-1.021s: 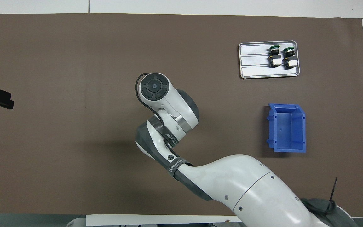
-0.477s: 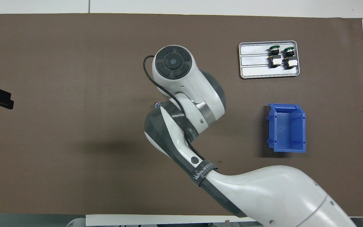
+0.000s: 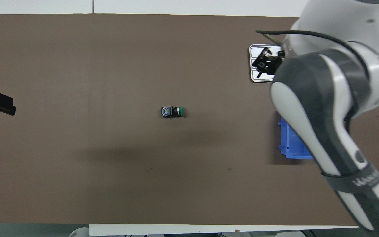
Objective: Place and press button with both arms
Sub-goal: 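Open the right gripper and draw the right arm back to rest, then move the left gripper over the black-green object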
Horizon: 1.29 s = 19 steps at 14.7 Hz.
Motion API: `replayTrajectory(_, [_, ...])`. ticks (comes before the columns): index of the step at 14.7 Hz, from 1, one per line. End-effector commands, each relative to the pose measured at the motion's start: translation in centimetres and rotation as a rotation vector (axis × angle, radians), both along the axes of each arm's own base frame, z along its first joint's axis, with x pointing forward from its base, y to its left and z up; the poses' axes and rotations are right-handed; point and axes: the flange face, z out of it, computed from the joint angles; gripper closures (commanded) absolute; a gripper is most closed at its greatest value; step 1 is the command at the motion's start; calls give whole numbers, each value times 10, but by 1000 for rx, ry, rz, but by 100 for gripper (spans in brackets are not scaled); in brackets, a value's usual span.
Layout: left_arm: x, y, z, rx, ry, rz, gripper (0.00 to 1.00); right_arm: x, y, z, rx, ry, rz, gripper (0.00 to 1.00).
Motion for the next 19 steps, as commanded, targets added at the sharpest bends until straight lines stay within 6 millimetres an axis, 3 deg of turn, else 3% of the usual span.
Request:
replayTrajectory(1, [-14, -5, 0, 13, -14, 4, 0, -24, -42, 37, 33, -1, 83, 2])
replayTrajectory(4, [-10, -9, -2, 20, -49, 122, 0, -33, -79, 59, 53, -14, 235, 2])
replayTrajectory(8, [-10, -51, -16, 34, -59, 278, 0, -39, -136, 61, 91, 24, 495, 2])
replayTrajectory(11, [-8, -79, -28, 35, -43, 367, 0, -45, -154, 52, 110, 49, 569, 2])
replayTrajectory(15, [-12, -139, -61, 87, -35, 638, 0, -46, -168, 52, 112, 45, 555, 2])
replayTrajectory(19, [-12, -202, -97, 100, -38, 888, 0, -41, -168, 56, 73, 24, 609, 2])
